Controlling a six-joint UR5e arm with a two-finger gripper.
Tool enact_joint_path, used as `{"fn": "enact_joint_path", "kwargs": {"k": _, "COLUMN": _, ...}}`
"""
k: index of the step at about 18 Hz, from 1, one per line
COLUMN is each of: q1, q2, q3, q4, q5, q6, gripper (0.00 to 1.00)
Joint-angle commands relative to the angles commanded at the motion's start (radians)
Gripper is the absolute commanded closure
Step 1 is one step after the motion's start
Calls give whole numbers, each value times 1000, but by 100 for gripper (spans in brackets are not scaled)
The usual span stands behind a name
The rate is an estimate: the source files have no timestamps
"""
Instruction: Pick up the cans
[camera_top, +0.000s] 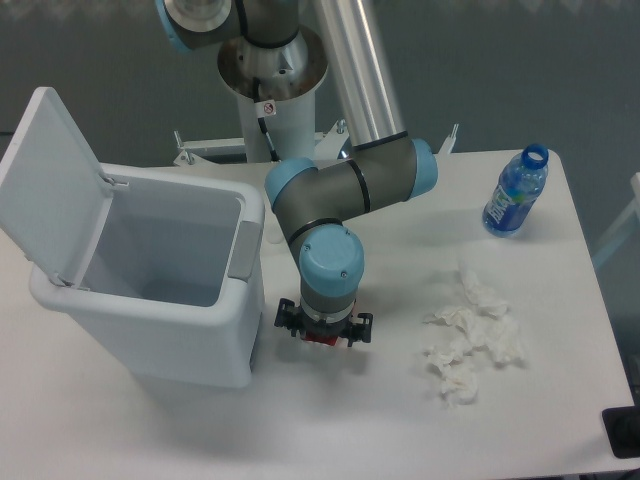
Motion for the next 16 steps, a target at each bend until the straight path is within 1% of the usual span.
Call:
{"fn": "enact_joint_path", "kwargs": {"k": 2, "q1": -11, "q2": -3, "q3": 0, "q4": 0, "q5": 3, "q6": -2, "gripper": 4}}
{"fn": "enact_joint_path", "kwargs": {"k": 7, "q1": -11, "q2": -3, "q3": 0, "q4": 2, "q5": 5, "q6": 0, "gripper": 9}}
{"fn": "enact_joint_path", "kwargs": {"k": 9, "q1": -11, "q2": -5, "q3": 0, "q4": 2, "q5": 5, "q6": 0, "gripper": 18}}
{"fn": "enact_joint_path", "kwargs": {"k": 10, "q1": -11, "q2": -5, "q3": 0, "q4": 0, "q5": 6, "q6": 2, "gripper": 19}}
{"fn": "enact_joint_path", "kwargs": {"k": 12, "q1": -11, "q2": -3, "q3": 0, "q4": 0, "q5": 14, "q6": 2, "gripper": 25}}
{"fn": "enact_joint_path", "kwargs": {"k": 14, "q1": -11, "q2": -5, "q3": 0, "q4": 2, "q5": 18, "q6": 3, "gripper": 27}}
{"fn": "enact_joint_path", "kwargs": {"k": 16, "q1": -11, "q2": -3, "q3": 5, "q4": 2, "q5": 15, "q6": 5, "gripper": 34}}
